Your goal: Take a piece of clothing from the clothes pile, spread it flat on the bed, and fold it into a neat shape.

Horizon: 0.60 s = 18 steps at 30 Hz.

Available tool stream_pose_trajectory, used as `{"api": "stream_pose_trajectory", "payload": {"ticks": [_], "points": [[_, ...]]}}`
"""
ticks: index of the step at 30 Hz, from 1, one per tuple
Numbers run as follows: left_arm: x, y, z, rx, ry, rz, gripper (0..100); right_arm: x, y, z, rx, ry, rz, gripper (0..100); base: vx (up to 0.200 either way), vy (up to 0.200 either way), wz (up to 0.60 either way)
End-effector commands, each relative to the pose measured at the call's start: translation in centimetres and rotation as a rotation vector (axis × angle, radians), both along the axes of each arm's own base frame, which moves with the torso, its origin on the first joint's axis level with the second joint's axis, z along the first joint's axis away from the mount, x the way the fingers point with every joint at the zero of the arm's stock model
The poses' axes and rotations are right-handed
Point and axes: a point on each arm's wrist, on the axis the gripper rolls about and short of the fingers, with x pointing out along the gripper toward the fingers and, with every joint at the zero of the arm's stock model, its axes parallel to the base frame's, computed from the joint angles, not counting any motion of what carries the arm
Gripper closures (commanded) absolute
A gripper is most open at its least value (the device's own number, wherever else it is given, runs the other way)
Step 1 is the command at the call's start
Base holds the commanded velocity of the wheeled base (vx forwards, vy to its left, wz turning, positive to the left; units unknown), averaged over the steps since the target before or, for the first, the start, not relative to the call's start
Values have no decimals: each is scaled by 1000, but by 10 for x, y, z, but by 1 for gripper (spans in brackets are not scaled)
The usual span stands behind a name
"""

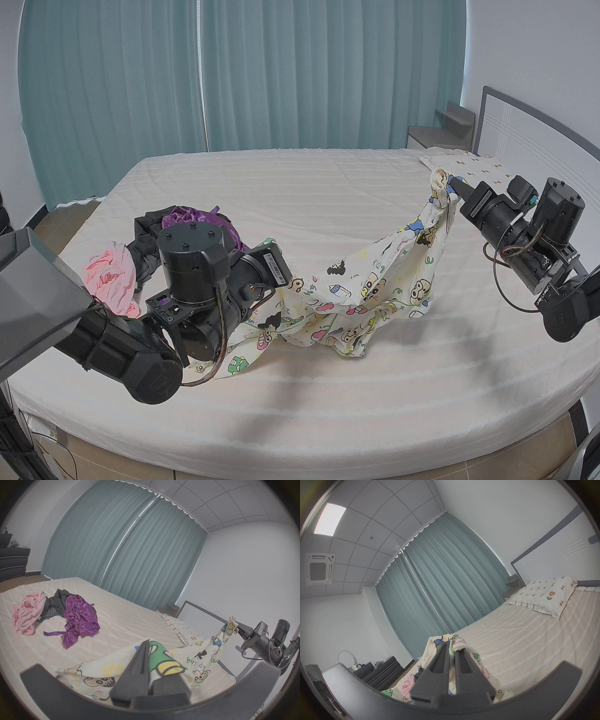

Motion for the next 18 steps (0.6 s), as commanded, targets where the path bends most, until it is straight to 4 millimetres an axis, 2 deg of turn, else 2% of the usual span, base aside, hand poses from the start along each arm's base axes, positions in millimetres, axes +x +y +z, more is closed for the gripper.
{"api": "stream_pose_trajectory", "payload": {"ticks": [1,7,13,16,18], "points": [[0,0,0,0,1,1,100,0,0,0,0,-1,-2,100,0,-200,0],[0,0,-3,5,8,2,100,0,0,-1,-1,4,-2,100,0,-200,0],[-1,3,-5,17,12,57,100,-8,-3,-7,-10,30,3,100,0,0,0],[-4,8,-7,24,24,65,100,-20,-6,-6,-15,31,30,100,-200,0,0],[-12,16,2,12,9,70,100,-31,-12,-3,-16,25,45,100,-200,0,0]]}}
